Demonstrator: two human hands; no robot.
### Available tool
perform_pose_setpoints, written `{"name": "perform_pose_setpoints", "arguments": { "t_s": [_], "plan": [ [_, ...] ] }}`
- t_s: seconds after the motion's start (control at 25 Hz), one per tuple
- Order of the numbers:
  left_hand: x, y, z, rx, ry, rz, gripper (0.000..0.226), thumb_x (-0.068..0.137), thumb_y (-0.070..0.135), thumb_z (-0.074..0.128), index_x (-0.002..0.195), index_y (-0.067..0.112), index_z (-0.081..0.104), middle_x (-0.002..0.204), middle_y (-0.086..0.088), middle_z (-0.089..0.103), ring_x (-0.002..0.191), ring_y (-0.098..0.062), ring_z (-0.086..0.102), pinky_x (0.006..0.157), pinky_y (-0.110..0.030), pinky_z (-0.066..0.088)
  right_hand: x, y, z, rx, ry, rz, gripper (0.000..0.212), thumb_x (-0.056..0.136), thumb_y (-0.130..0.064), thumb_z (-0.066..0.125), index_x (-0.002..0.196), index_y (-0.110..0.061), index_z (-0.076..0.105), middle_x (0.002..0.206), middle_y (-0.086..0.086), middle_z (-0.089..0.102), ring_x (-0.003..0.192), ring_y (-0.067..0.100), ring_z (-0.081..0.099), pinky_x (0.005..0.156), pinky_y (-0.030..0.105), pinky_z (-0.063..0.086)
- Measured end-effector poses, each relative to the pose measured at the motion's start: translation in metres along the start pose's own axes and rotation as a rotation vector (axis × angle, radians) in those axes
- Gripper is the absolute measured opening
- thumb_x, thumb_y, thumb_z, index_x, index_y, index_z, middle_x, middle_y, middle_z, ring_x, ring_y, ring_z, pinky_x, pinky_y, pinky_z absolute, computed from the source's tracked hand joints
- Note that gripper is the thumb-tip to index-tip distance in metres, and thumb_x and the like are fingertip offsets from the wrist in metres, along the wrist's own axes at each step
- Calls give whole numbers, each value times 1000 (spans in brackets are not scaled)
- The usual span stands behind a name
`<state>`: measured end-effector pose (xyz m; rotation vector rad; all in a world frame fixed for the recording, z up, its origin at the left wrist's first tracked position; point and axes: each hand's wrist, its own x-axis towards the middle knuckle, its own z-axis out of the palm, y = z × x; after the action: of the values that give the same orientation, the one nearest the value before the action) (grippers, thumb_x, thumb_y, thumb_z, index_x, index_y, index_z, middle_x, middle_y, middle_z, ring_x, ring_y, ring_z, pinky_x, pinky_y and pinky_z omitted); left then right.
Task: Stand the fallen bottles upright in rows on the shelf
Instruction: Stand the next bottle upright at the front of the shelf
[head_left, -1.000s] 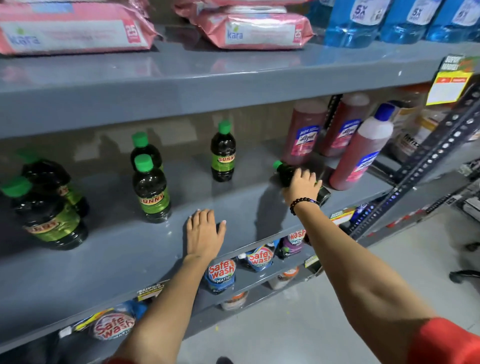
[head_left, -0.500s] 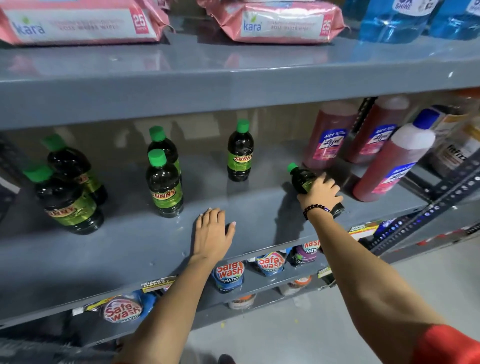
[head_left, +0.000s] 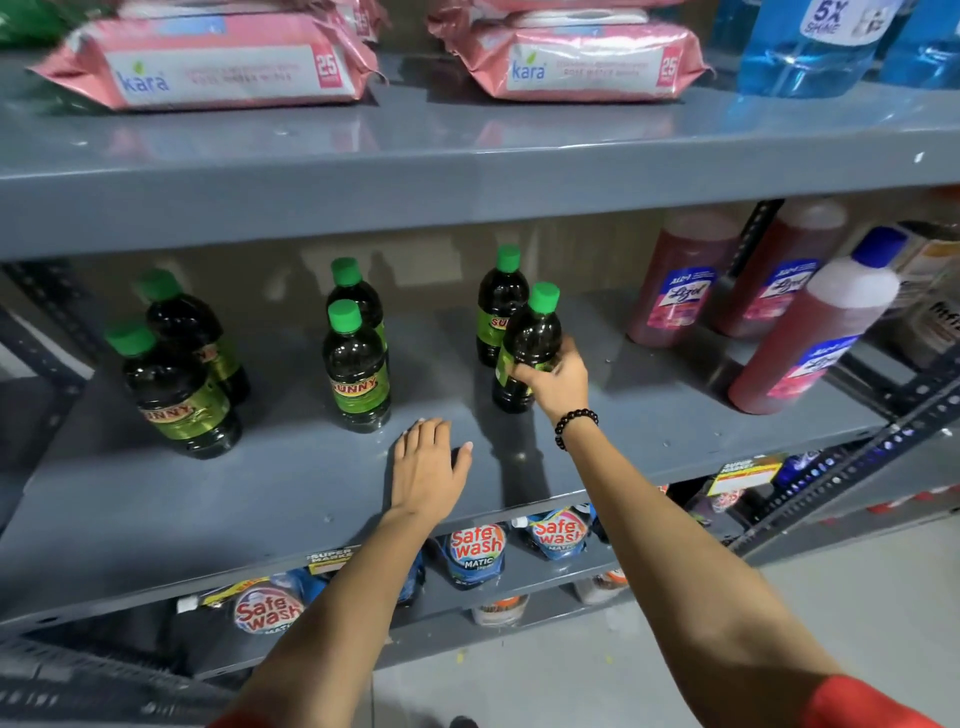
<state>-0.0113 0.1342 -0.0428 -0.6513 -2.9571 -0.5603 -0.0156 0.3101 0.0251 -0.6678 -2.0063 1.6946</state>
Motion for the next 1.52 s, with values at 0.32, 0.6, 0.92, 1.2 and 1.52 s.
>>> {"name": "perform_pose_setpoints", "arguments": {
  "t_s": [0.32, 0.6, 0.92, 1.2, 1.52],
  "plan": [
    [-5, -19, -3, 43, -6, -32, 44, 94, 37, 39, 127, 9, 44, 135, -12, 51, 129, -27, 41, 110, -42, 30, 3, -40, 10, -95, 58, -31, 90, 59, -34, 86, 130, -6, 38, 131, 11, 49, 120, 26, 51, 100, 39, 46],
    [-4, -20, -3, 67, -15, -18, 43, 94, 38, 37, 126, 10, 44, 134, -11, 51, 128, -27, 41, 110, -42, 32, 24, -109, 9, -848, -71, -355, 28, 82, -17, 64, 109, -9, 66, 118, 17, 65, 108, 34, 60, 89, 34, 48],
    [-4, -21, -2, 63, -11, -12, 44, 94, 39, 37, 126, 10, 44, 135, -10, 51, 129, -27, 41, 110, -42, 31, 20, -118, 7, -930, -150, -334, 41, 81, -30, 65, 117, -13, 59, 125, 15, 60, 110, 32, 58, 88, 32, 48],
    [-4, -22, -1, 54, -13, -12, 44, 94, 39, 37, 127, 11, 44, 135, -10, 51, 129, -26, 40, 110, -42, 30, 21, -118, 6, -1023, -217, -351, 39, 83, -9, 60, 121, -13, 61, 126, 17, 61, 116, 36, 55, 96, 38, 46],
    [-3, -23, -1, 43, -18, -11, 44, 94, 39, 37, 127, 11, 44, 135, -10, 51, 128, -26, 41, 110, -42, 30, 24, -111, 8, -992, -213, -406, 40, 85, -4, 57, 123, -14, 60, 128, 18, 61, 117, 36, 54, 100, 40, 46]
  ]
}}
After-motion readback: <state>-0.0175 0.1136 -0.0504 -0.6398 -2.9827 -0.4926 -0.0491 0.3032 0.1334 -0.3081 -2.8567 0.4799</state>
